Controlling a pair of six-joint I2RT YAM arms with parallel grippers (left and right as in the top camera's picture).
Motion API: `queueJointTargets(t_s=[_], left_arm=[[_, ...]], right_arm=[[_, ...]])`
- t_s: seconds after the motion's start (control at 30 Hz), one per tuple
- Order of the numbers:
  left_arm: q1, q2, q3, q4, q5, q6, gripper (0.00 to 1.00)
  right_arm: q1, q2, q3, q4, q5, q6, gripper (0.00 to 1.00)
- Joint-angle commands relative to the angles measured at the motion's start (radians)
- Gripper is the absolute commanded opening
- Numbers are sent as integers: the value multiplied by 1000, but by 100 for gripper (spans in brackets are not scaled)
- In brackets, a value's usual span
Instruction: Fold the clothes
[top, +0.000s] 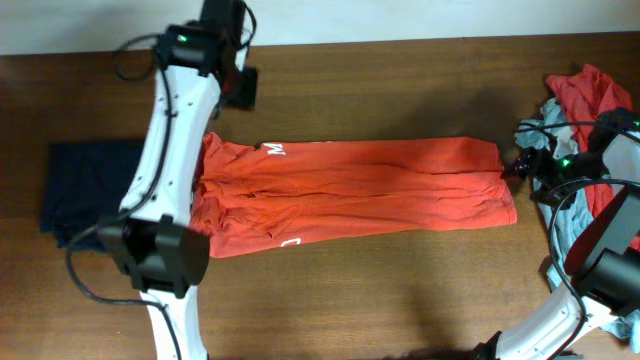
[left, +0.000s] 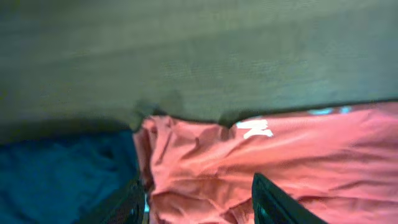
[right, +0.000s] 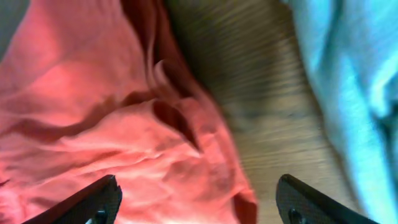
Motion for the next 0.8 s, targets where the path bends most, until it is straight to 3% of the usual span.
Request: queueJointTargets(t_s=[0.0, 0.2, 0.77], left_arm=[[3, -29, 82, -45, -14, 5, 56], [3, -29, 98, -121, -14, 5, 56], [3, -29, 98, -160, -14, 5, 55]], right_arm=[[-6, -32, 1, 30, 60, -3, 87], [-4, -25, -43, 122, -44, -58, 87], [-5, 175, -46, 134, -208, -151, 80]])
